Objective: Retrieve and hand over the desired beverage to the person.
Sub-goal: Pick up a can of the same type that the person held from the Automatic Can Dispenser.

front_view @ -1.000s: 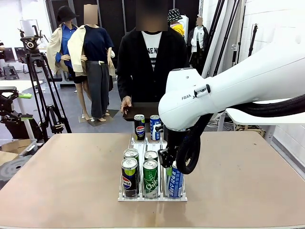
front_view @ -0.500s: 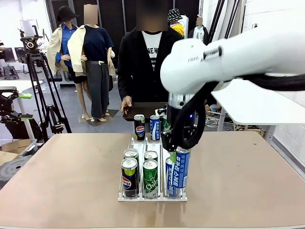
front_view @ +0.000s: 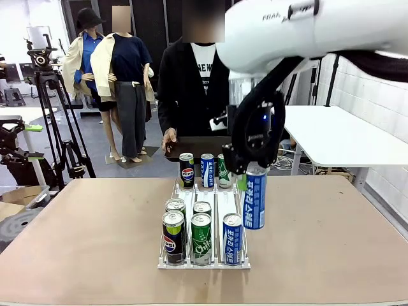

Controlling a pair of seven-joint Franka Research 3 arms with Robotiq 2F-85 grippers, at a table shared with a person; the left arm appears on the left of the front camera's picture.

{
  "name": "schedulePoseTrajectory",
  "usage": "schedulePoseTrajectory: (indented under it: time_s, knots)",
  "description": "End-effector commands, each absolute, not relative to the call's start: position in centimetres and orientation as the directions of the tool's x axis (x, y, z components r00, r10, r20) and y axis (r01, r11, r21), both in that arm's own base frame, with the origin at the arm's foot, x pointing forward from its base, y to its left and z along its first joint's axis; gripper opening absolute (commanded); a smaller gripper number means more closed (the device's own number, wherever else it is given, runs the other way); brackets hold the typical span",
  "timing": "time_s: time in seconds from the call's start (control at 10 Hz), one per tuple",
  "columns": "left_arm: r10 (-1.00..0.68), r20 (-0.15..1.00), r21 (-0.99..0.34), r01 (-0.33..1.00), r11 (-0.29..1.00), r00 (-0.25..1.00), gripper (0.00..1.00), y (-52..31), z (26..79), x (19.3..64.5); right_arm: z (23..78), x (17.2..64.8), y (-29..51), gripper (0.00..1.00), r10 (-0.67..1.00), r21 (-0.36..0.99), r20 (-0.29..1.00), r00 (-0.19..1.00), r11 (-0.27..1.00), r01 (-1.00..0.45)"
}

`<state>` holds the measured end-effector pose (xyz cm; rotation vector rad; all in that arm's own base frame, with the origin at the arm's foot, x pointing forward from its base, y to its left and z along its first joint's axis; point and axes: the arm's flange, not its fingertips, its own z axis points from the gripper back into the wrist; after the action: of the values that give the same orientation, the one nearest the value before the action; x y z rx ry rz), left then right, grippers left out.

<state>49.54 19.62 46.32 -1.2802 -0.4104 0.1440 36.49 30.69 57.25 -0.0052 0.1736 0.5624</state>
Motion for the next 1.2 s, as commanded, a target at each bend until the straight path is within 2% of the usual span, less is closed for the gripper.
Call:
schedulePoseTrajectory:
  time_s: [0.0, 0.2, 0.7, 1.1]
  knots:
    - [0.329, 0.216, -0.950, 0.120, 0.289, 0.919, 1.00, 19.6, 46.5, 49.5, 59.9, 35.8, 30.1, 0.11, 0.539, -0.028, -0.130, 0.832, 0.837, -0.547]
    - [0.329, 0.216, -0.950, 0.120, 0.289, 0.919, 1.00, 19.6, 46.5, 49.5, 60.7, 37.9, 26.7, 0.11, 0.545, -0.022, -0.123, 0.829, 0.834, -0.551]
    - [0.329, 0.216, -0.950, 0.120, 0.289, 0.919, 1.00, 19.6, 46.5, 49.5, 63.9, 43.1, 12.9, 0.11, 0.522, -0.001, 0.029, 0.853, 0.853, -0.522]
    - [0.329, 0.216, -0.950, 0.120, 0.289, 0.919, 1.00, 19.6, 46.5, 49.5, 64.2, 45.2, 4.5, 0.11, 0.517, 0.061, 0.011, 0.856, 0.854, -0.516]
